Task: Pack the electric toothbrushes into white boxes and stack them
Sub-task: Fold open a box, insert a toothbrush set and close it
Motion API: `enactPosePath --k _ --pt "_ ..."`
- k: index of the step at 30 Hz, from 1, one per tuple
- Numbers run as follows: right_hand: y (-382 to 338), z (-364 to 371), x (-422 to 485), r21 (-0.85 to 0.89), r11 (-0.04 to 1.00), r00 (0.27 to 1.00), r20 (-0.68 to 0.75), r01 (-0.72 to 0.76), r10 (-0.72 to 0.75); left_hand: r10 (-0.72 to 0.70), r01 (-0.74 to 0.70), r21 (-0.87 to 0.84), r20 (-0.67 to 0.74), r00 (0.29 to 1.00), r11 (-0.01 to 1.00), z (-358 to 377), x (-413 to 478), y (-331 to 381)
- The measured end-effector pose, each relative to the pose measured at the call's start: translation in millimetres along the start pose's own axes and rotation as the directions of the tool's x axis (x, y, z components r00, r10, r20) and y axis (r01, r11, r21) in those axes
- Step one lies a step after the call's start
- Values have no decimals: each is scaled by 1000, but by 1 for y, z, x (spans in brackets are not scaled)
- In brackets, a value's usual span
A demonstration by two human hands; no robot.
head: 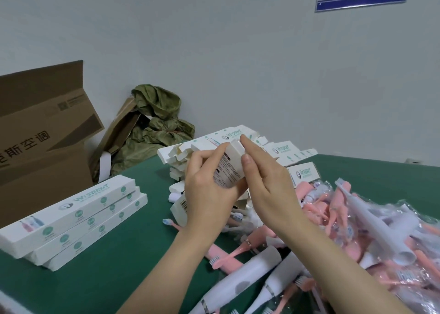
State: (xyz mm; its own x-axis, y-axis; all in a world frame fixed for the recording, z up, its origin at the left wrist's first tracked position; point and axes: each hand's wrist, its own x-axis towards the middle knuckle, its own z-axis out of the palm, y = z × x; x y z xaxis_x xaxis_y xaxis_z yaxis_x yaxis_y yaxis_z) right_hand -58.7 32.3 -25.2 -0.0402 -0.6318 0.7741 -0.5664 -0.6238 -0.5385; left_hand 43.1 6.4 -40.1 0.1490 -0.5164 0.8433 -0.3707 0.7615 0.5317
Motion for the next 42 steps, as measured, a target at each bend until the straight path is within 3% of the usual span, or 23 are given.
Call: enactPosePath --k 4,9,13,15,17,18,20,21,23,25,27,29,30,32,34,37,42 --pt "2 2 -2 -117 988 990 110 103 -90 -3 2 -28 -7 1000 1000 -3 0 -2" --pt "1 3 -2 -210 968 978 186 134 -95 -9 9 -68 -7 1000 998 -4 1 -4" --pt "0 4 -3 -167 979 983 159 115 -88 7 -7 -41 7 1000 999 -5 0 -2" --pt "-3 4 -2 58 998 996 85 -6 1 58 -58 7 3 998 998 -8 3 -1" --pt "-8 1 3 374 915 987 -4 -150 163 89 -88 15 -52 995 996 -16 9 -1" --pt "-7 -2 6 443 874 968 -47 -200 246 77 -80 -28 -117 990 996 -21 14 -1" --pt "-2 -9 11 318 887 922 -84 -334 377 -37 -32 -269 -247 968 963 -33 27 0" --pt "1 -13 12 196 880 891 -57 -432 451 -119 -8 -447 -255 960 894 -38 33 -1" --pt "8 -16 11 161 765 781 87 -623 618 -270 101 -769 -96 958 631 -45 40 -4" --pt "12 -16 10 388 509 624 275 -768 731 -332 268 -878 135 934 396 -45 39 -14" --pt "16 -20 10 570 274 531 350 -775 772 -330 377 -879 277 902 293 -44 34 -24" --pt "24 -25 12 703 176 495 278 -689 823 -395 455 -824 314 863 338 -40 31 -29" --pt "27 -28 13 733 208 499 202 -647 843 -461 479 -757 266 847 444 -39 30 -31" --pt "33 -30 14 650 414 568 33 -637 823 -522 453 -507 5 853 733 -36 27 -33" --pt "37 -28 15 459 619 660 -90 -637 746 -273 230 -245 -162 948 942 -33 22 -27" --pt "25 -20 13 275 761 763 -123 -588 634 52 -53 -37 -31 998 998 -26 17 -12" --pt "5 -12 13 262 873 888 -100 -411 448 194 -224 61 315 929 973 -12 14 9"
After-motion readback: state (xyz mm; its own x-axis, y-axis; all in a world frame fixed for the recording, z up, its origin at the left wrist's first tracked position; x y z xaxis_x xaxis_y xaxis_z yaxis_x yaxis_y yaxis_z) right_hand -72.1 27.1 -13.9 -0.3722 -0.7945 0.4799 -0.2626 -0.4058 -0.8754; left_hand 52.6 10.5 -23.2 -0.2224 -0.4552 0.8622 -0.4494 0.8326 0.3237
